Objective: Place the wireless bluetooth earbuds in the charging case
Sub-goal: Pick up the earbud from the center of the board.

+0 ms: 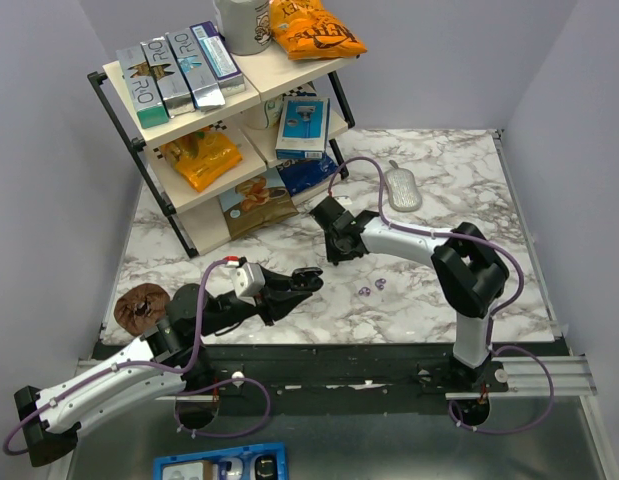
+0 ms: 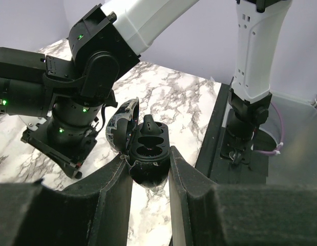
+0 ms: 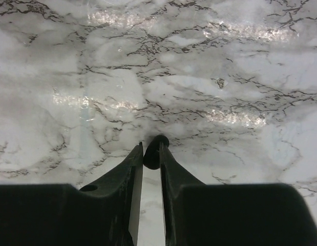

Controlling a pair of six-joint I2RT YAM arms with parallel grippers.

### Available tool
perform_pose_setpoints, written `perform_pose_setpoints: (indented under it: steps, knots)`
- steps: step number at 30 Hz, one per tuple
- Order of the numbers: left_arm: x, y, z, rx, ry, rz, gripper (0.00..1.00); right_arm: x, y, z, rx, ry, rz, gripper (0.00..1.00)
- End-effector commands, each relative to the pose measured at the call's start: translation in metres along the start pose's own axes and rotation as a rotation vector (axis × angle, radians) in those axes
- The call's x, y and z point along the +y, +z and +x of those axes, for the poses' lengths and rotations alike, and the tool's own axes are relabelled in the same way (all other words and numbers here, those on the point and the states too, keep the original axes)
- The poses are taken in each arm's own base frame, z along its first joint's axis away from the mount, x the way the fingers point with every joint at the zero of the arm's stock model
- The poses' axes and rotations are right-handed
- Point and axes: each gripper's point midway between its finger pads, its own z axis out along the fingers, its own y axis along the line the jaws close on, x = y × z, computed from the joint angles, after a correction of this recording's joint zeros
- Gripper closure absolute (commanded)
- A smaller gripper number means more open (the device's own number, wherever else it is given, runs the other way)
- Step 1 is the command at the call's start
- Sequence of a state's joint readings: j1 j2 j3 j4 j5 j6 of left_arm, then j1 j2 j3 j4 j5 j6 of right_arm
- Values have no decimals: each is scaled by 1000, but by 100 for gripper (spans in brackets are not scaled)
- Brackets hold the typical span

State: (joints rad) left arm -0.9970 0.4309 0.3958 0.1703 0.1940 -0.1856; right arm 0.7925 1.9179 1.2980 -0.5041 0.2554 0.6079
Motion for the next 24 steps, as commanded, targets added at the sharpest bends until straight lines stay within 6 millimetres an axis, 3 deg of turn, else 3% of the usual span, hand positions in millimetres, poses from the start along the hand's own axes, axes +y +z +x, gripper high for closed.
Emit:
perform_pose_setpoints:
  steps: [1,8,12,15,18,19,20,21,24]
  knots:
    - [-3,0,-3,-17,-11,11,100,-44,7,39,111,-85,162,75]
    - [-4,0,-2,-15,-12,14,100,-46,-1,34,80,-76,165,82]
    - [-3,0,-4,-18,-13,11,100,-46,-19,19,25,-62,151,92]
    - [-3,0,-4,-16,-16,8,100,-47,-43,4,-38,-49,124,95]
    - [-3,-1,-4,-16,-23,2,100,-46,-85,-21,-169,-35,42,99]
    - [-1,-1,-4,-16,-24,-6,100,-45,-91,-14,-175,-50,-7,99]
    - [-2,-2,-4,-16,-26,-6,100,-42,-120,-27,-259,-56,-81,99]
    - [-1,-2,-4,-20,-24,-10,100,-34,-134,-36,-315,-70,-145,99]
    - [-1,-2,-4,-12,-24,-10,100,-15,-174,-33,-369,-189,-344,99]
